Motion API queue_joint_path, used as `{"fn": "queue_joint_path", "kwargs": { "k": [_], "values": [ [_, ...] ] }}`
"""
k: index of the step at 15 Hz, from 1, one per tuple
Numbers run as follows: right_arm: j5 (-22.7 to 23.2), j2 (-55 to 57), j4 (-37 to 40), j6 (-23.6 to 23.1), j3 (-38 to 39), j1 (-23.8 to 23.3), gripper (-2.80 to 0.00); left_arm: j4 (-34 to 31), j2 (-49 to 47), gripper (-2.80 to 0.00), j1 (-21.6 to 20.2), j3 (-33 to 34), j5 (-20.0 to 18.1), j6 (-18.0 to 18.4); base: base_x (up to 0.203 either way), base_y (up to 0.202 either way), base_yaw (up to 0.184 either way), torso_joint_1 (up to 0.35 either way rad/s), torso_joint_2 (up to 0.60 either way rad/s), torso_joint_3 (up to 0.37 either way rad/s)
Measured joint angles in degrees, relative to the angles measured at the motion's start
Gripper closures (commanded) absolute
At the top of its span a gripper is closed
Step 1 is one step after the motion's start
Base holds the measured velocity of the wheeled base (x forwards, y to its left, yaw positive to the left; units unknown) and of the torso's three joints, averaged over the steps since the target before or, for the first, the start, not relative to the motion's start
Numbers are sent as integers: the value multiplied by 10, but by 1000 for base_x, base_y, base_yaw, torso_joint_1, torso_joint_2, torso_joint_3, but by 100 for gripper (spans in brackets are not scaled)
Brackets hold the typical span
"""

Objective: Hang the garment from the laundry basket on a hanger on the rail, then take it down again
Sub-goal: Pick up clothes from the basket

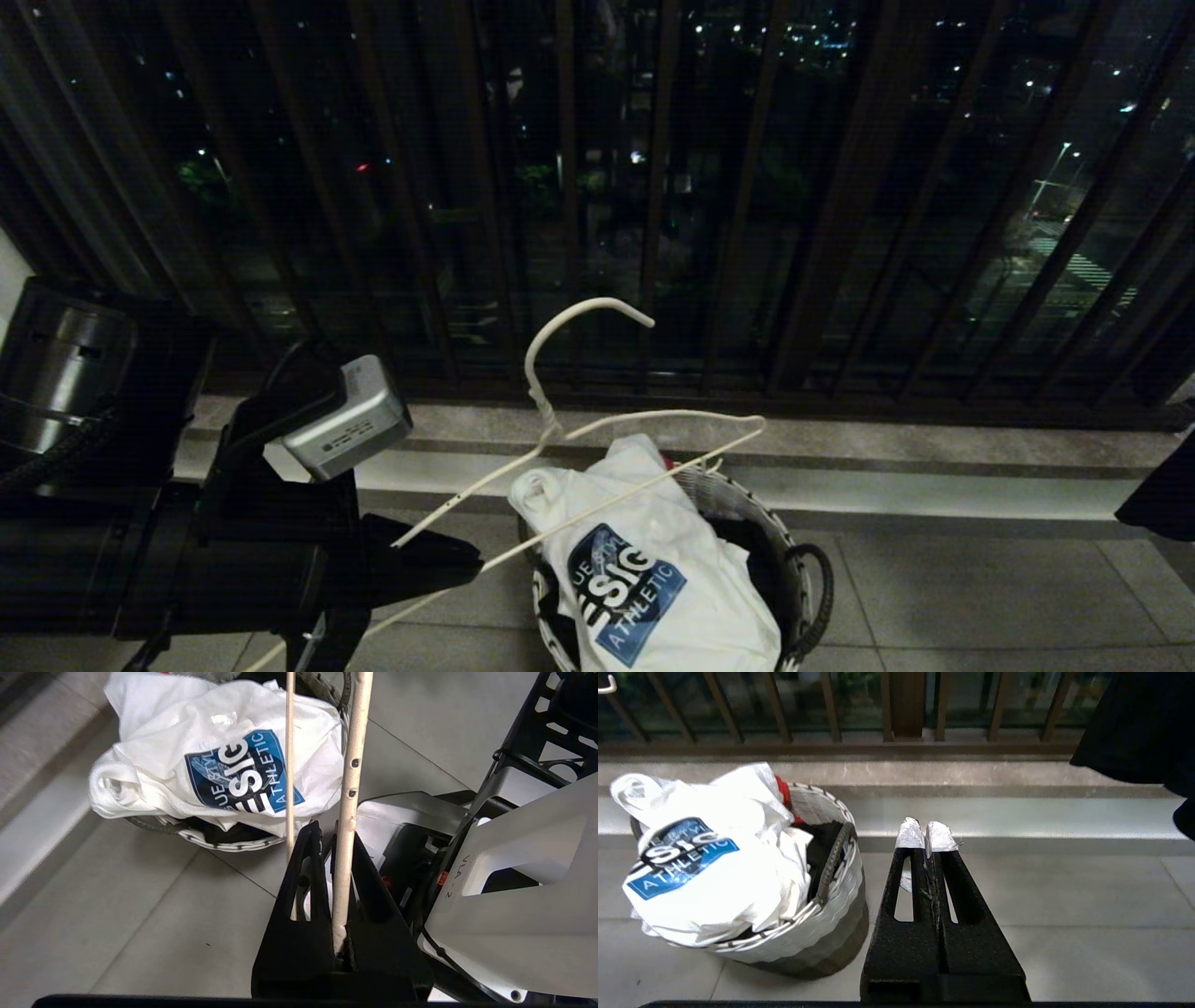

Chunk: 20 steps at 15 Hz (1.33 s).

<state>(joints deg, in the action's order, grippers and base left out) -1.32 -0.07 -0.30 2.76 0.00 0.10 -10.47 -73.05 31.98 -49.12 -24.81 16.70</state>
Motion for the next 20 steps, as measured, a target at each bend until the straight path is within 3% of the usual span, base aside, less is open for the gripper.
{"fn": "queue_joint_path", "kwargs": {
  "k": [20],
  "values": [
    [0,0,0,0,0,0,0,0,1,0,0,1,0,1,0,0,0,4,3,-197]
  ]
}}
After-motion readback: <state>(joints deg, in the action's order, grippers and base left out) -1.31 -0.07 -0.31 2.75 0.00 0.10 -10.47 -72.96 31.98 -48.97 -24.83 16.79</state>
